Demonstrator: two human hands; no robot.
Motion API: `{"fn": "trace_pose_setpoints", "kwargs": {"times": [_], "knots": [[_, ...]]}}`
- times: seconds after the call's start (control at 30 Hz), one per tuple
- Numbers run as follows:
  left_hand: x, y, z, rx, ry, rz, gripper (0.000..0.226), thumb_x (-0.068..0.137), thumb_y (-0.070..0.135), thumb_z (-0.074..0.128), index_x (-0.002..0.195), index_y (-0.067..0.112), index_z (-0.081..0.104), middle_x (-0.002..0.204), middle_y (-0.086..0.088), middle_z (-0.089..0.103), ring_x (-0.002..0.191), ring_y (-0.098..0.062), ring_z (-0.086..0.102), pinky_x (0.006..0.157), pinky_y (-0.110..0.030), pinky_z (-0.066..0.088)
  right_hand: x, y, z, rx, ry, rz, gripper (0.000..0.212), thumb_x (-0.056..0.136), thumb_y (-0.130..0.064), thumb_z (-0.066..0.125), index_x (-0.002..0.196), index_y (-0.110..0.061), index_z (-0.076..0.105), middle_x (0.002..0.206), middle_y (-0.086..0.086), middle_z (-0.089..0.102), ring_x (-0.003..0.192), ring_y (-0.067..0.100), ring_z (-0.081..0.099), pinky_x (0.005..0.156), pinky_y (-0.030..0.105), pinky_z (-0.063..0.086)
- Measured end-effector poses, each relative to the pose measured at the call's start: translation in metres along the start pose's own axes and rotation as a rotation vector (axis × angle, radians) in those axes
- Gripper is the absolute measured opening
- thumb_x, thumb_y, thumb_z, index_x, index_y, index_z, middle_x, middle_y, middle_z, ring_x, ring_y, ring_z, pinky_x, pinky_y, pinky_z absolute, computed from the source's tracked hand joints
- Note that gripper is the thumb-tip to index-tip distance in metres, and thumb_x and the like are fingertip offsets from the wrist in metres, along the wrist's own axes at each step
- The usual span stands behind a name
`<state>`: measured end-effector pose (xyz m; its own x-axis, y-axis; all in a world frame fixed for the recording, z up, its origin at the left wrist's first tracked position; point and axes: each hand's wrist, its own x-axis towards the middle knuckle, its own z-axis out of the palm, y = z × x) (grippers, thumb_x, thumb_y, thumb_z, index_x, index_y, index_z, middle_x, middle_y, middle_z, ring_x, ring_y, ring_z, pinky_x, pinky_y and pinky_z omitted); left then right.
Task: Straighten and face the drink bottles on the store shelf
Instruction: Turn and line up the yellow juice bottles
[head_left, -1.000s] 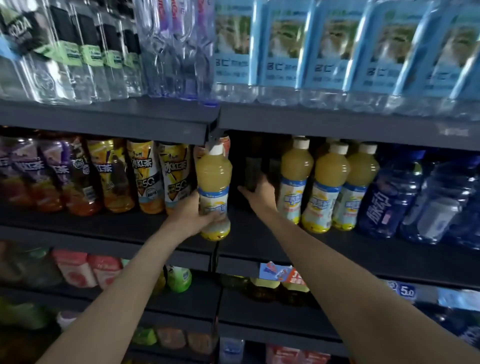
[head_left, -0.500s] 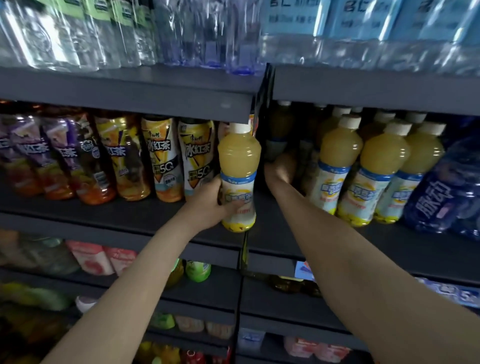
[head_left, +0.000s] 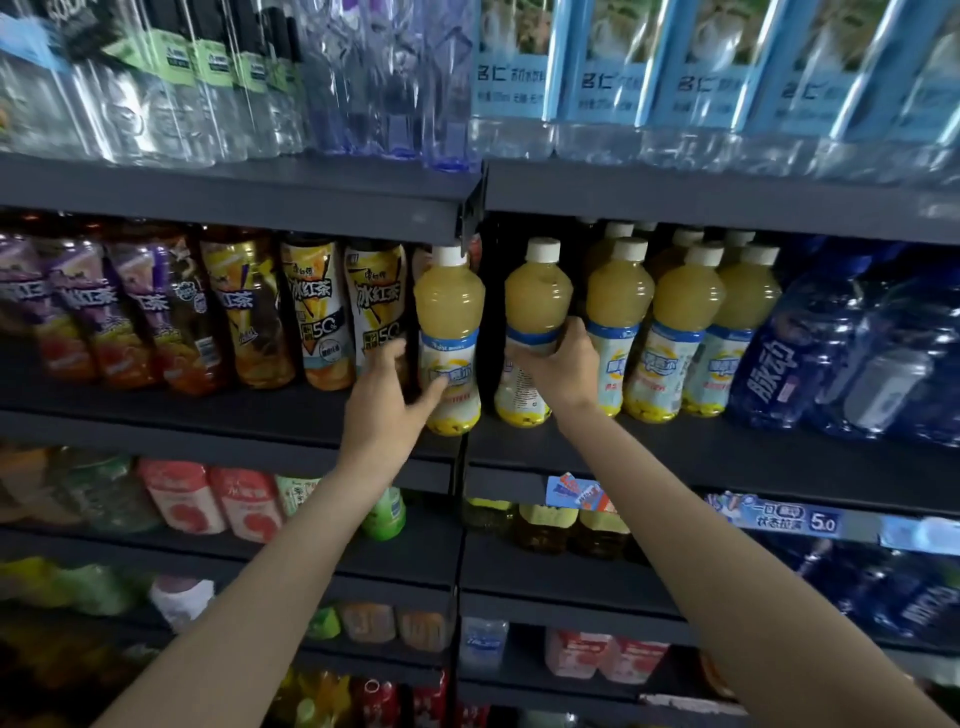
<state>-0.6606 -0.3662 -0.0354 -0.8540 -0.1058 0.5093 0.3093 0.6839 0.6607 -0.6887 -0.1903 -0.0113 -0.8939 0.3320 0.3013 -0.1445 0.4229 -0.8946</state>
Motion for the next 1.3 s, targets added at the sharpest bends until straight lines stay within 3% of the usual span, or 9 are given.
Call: {"fn": "trace_pose_setpoints", "kwargs": {"times": [0.07, 0.13, 0.3, 0.4, 0.57, 0.77, 0.97, 1.1, 1.3], "knots": [[-0.016, 0.009, -0.009, -0.046, 0.124, 0.164, 0.038, 0.088, 0.02, 0.063, 0.121, 0.005, 0.051, 0.115, -0.007, 0.056, 0.105, -0.016, 0.053, 0.085, -0.017, 0.037, -0.012, -0.002, -0.018, 0.062, -0.058, -0.004, 0.054, 0.074, -0.018, 0.08, 0.116, -0.007, 0.048, 0.103, -0.001, 0.061, 0.096, 0.015, 0.061, 0.073, 0.02, 0.05], [-0.026, 0.02, -0.014, -0.216, 0.003, 0.19, 0.028, 0.089, 0.015, 0.06, 0.116, 0.01, 0.053, 0.106, 0.003, 0.057, 0.094, -0.005, 0.055, 0.082, -0.013, 0.042, -0.023, -0.004, -0.036, 0.179, -0.152, 0.029, 0.053, 0.074, -0.015, 0.08, 0.117, -0.011, 0.049, 0.105, -0.001, 0.064, 0.094, 0.013, 0.062, 0.078, 0.026, 0.055], [-0.041, 0.049, -0.017, -0.699, -0.673, -0.387, 0.021, 0.092, 0.033, 0.052, 0.11, 0.023, 0.056, 0.106, 0.014, 0.061, 0.108, -0.008, 0.056, 0.093, -0.024, 0.044, -0.053, -0.025, -0.072, 0.618, -0.384, 0.155, 0.038, 0.087, -0.007, 0.064, 0.122, -0.007, 0.052, 0.117, 0.011, 0.065, 0.102, 0.02, 0.065, 0.07, 0.023, 0.055], [-0.048, 0.054, -0.021, -1.036, -0.787, -0.568, 0.023, 0.083, 0.031, 0.057, 0.1, 0.018, 0.064, 0.099, -0.004, 0.07, 0.094, -0.022, 0.065, 0.087, -0.038, 0.054, -0.063, -0.031, -0.079, 0.702, -0.429, 0.188, 0.03, 0.091, -0.008, 0.057, 0.121, -0.005, 0.052, 0.118, 0.013, 0.064, 0.102, 0.022, 0.064, 0.073, 0.024, 0.057], [-0.053, 0.063, -0.024, -0.753, -0.553, -0.389, 0.031, 0.084, 0.022, 0.066, 0.112, 0.018, 0.054, 0.112, -0.001, 0.062, 0.093, -0.011, 0.062, 0.083, -0.024, 0.053, -0.076, -0.034, -0.085, 0.577, -0.401, 0.233, 0.027, 0.094, -0.022, 0.056, 0.116, -0.005, 0.056, 0.105, 0.008, 0.066, 0.092, 0.017, 0.067, 0.078, 0.025, 0.058], [-0.052, 0.064, -0.044, -0.166, -0.266, 0.246, 0.061, 0.074, 0.026, 0.077, 0.126, 0.022, 0.046, 0.116, 0.003, 0.039, 0.113, -0.015, 0.04, 0.089, -0.026, 0.033, -0.093, -0.027, -0.074, 1.03, -0.285, 0.639, 0.047, 0.083, -0.023, 0.071, 0.119, -0.001, 0.051, 0.116, 0.022, 0.061, 0.103, 0.032, 0.063, 0.075, 0.04, 0.056], [-0.049, 0.067, -0.059, -0.826, -0.69, -0.463, 0.046, 0.087, 0.051, 0.053, 0.121, 0.02, 0.052, 0.121, -0.008, 0.062, 0.107, -0.023, 0.062, 0.09, -0.035, 0.053, -0.094, -0.033, -0.081, 0.977, -0.228, 0.538, 0.029, 0.085, -0.023, 0.068, 0.102, -0.004, 0.054, 0.105, 0.02, 0.062, 0.098, 0.03, 0.064, 0.088, 0.04, 0.052], [-0.048, 0.065, -0.058, -0.985, -0.64, -0.486, 0.037, 0.089, 0.034, 0.058, 0.117, 0.01, 0.056, 0.111, -0.013, 0.067, 0.096, -0.022, 0.066, 0.08, -0.028, 0.057, -0.091, -0.04, -0.091, 0.933, -0.286, 0.433, 0.042, 0.084, -0.023, 0.07, 0.117, -0.004, 0.053, 0.114, 0.018, 0.063, 0.1, 0.028, 0.067, 0.083, 0.037, 0.057], [-0.049, 0.063, -0.059, -0.387, -0.316, 0.284, 0.065, 0.066, 0.012, 0.083, 0.119, 0.024, 0.046, 0.121, 0.006, 0.05, 0.111, -0.007, 0.05, 0.094, -0.019, 0.043, -0.099, -0.046, -0.086, 0.929, -0.333, 0.465, 0.041, 0.085, -0.027, 0.069, 0.118, -0.007, 0.055, 0.108, 0.017, 0.065, 0.093, 0.026, 0.069, 0.074, 0.036, 0.059]]}}
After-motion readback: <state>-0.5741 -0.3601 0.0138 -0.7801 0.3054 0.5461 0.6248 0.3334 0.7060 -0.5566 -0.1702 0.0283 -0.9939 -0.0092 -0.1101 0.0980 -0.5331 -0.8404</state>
